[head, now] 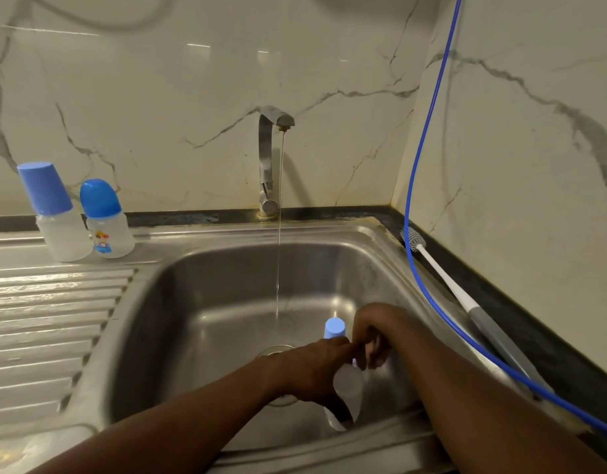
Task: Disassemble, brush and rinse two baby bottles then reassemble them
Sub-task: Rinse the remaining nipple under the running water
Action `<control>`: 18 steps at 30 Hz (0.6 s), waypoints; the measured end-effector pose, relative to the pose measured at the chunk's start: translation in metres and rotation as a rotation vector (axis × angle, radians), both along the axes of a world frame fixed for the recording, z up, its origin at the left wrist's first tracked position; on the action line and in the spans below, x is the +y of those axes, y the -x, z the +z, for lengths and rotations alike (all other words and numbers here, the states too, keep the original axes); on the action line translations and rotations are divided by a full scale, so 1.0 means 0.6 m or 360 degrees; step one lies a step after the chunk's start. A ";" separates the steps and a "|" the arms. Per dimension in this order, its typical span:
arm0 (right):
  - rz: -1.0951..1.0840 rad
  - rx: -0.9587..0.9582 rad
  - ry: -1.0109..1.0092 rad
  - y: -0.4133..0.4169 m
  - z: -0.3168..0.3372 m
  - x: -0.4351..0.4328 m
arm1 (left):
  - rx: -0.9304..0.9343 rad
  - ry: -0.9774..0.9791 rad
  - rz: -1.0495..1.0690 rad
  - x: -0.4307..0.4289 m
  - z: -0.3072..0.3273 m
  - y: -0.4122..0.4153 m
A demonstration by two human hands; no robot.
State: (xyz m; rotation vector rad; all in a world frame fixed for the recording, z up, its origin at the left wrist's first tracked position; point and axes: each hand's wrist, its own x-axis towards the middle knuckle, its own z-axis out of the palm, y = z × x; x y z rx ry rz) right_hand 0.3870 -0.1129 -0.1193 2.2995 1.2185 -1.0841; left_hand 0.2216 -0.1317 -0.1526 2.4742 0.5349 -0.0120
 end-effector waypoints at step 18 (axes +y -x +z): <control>0.0103 0.0718 -0.1938 0.123 0.020 0.072 | -0.1226 0.0633 0.1135 0.135 0.030 0.103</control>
